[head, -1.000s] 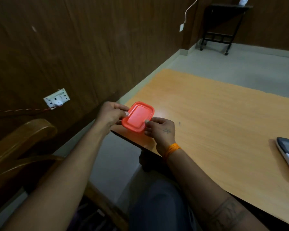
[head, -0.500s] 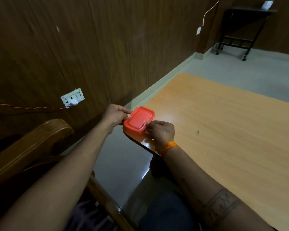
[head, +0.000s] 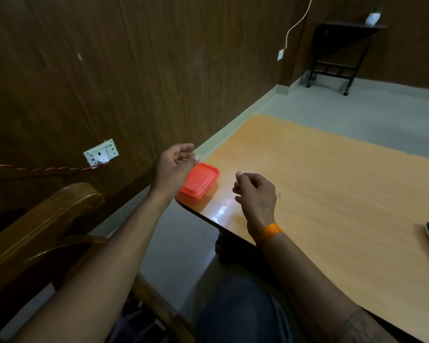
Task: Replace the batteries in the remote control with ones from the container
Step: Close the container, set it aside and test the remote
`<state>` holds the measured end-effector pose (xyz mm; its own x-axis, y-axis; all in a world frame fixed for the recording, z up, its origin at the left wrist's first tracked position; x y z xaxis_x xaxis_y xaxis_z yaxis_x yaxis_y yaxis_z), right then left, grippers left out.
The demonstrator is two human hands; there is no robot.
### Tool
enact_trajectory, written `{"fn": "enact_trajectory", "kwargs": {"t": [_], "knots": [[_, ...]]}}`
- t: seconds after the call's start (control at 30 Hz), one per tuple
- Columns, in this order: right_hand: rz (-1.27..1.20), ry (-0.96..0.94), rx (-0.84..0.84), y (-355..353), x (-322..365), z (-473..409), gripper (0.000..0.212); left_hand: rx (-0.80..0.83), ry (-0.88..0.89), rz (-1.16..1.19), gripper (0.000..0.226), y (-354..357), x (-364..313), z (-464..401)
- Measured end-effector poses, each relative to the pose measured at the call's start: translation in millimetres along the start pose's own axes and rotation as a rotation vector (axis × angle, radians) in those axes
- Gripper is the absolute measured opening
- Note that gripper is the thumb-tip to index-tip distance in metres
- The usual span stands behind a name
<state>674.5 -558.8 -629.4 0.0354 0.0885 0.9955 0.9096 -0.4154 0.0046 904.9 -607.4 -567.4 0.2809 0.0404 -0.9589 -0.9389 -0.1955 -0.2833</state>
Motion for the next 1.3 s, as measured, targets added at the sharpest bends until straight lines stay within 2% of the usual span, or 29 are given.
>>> {"fn": "enact_trajectory", "kwargs": {"t": [0.13, 0.23, 0.4, 0.63, 0.93, 1.07, 1.17, 1.23, 1.3], "knots": [[-0.114, -0.001, -0.040, -53.9, 23.8, 13.6, 0.028, 0.094, -0.008, 0.189, 0.022, 42.0, -29.7, 49.0], [-0.147, -0.004, -0.088, -102.6, 42.1, 24.8, 0.030, 0.186, -0.037, 0.294, 0.025, 87.8, -44.5, 90.7], [-0.137, -0.029, -0.220, -196.9, 67.9, 41.3, 0.041, 0.381, -0.018, 0.288, 0.019, 176.6, -74.3, 148.5], [-0.034, -0.036, -0.363, -322.7, 70.8, 50.3, 0.040, 0.573, -0.029, 0.265, 0.021, 297.3, -110.2, 211.0], [0.185, 0.104, -0.444, -449.3, 10.7, 32.8, 0.037, 0.582, -0.199, 0.110, 0.007, 421.6, -71.1, 260.3], [0.430, 0.106, -0.464, -481.5, -7.8, 23.0, 0.031, 0.573, -0.242, -0.009, 0.016, 456.0, -51.6, 263.6], [0.538, 0.145, -0.436, -494.3, -20.4, 13.5, 0.027, 0.604, -0.257, -0.052, 0.008, 475.1, -44.2, 265.6], [0.579, 0.165, -0.379, -495.6, -27.2, 5.3, 0.026, 0.625, -0.237, -0.075, 0.023, 486.6, -43.3, 264.6], [0.594, 0.172, -0.311, -491.7, -31.2, -4.4, 0.022, 0.632, -0.234, -0.079, 0.017, 493.7, -44.2, 260.4]]}}
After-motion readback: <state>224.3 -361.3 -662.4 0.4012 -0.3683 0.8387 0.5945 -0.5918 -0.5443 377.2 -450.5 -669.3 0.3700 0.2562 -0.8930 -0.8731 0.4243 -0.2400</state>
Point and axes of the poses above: each hand's wrist, its own z-axis away from the middle knuckle, its own y-axis out of the palm, x = y × z, the point moved 8 cm from there along -z, towards the middle knuckle, and after that the axes turned 9 degrees about -y, right-handed, at the moved point
